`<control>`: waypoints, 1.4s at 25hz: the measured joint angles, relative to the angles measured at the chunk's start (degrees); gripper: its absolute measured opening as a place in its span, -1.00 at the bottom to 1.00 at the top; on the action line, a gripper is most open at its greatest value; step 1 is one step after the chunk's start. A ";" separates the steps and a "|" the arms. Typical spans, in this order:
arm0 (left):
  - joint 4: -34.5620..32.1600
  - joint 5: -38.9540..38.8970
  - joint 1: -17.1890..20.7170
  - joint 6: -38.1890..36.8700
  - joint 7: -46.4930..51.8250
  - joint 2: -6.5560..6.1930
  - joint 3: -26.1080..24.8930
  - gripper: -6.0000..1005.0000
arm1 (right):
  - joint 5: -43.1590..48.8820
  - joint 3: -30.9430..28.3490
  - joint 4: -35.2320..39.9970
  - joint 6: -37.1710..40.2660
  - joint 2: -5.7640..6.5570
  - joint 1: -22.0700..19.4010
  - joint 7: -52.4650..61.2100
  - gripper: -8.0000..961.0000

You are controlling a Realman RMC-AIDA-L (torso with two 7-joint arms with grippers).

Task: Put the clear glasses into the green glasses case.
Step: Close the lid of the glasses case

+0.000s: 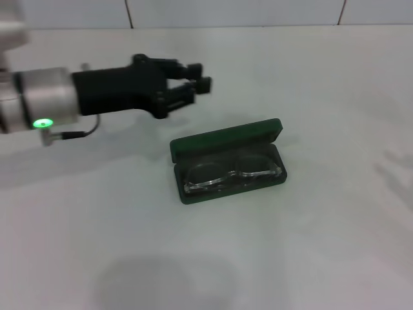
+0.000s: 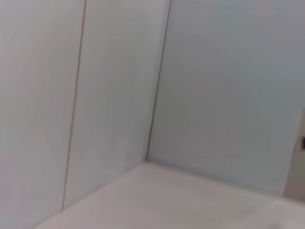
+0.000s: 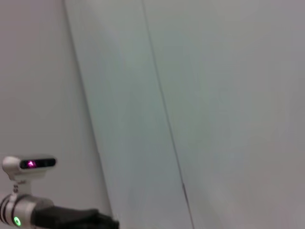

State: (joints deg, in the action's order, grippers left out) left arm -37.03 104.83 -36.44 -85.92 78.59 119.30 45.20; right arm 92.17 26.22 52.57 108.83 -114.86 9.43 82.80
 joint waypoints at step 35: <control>5.28 -2.10 -2.72 17.92 3.93 0.65 19.89 -0.53 | 2.85 -1.80 -14.41 -2.75 0.34 1.99 -9.18 -0.29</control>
State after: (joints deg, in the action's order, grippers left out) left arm -31.74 102.73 -39.16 -68.00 82.52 119.94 65.09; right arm 95.02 24.43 38.16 106.08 -114.52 11.42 73.63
